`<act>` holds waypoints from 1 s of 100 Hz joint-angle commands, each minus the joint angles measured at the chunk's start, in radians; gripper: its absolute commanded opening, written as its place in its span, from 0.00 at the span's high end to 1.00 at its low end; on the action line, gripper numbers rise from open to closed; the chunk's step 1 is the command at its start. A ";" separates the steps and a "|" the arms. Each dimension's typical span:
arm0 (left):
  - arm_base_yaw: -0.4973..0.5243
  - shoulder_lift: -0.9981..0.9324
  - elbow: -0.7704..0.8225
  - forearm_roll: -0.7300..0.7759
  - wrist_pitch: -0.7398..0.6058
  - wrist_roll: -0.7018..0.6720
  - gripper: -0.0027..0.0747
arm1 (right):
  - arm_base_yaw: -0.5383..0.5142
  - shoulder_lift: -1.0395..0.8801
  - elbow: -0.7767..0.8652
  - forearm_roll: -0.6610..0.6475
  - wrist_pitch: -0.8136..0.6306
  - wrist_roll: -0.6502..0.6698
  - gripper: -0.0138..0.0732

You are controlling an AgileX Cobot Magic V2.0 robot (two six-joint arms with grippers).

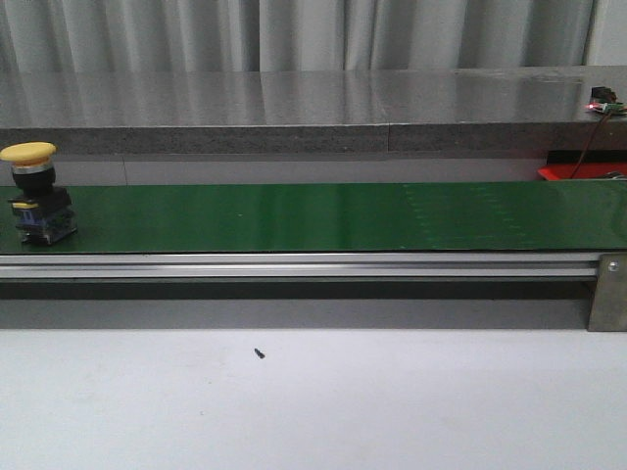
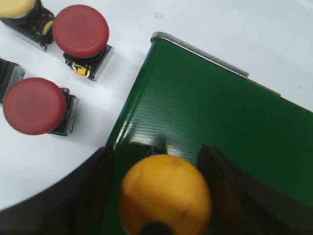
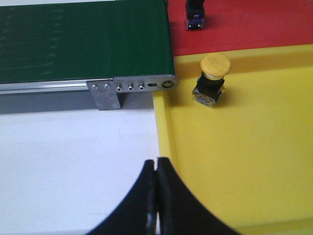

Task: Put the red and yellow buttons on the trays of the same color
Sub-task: 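Open the left gripper on the belt and lift it away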

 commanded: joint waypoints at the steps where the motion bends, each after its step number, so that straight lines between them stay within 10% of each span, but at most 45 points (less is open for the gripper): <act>1: -0.004 -0.047 -0.028 -0.022 -0.027 0.005 0.25 | 0.003 0.007 -0.026 0.001 -0.065 0.000 0.91; 43: -0.063 -0.206 -0.028 -0.057 0.070 0.084 0.26 | 0.003 0.007 -0.026 0.001 -0.065 0.000 0.91; 73: -0.172 -0.346 -0.022 -0.049 0.133 0.111 0.99 | 0.003 0.007 -0.026 0.001 -0.065 0.000 0.91; 100: -0.317 -0.460 0.079 -0.047 0.137 0.111 0.99 | 0.003 0.007 -0.026 0.001 -0.065 0.000 0.91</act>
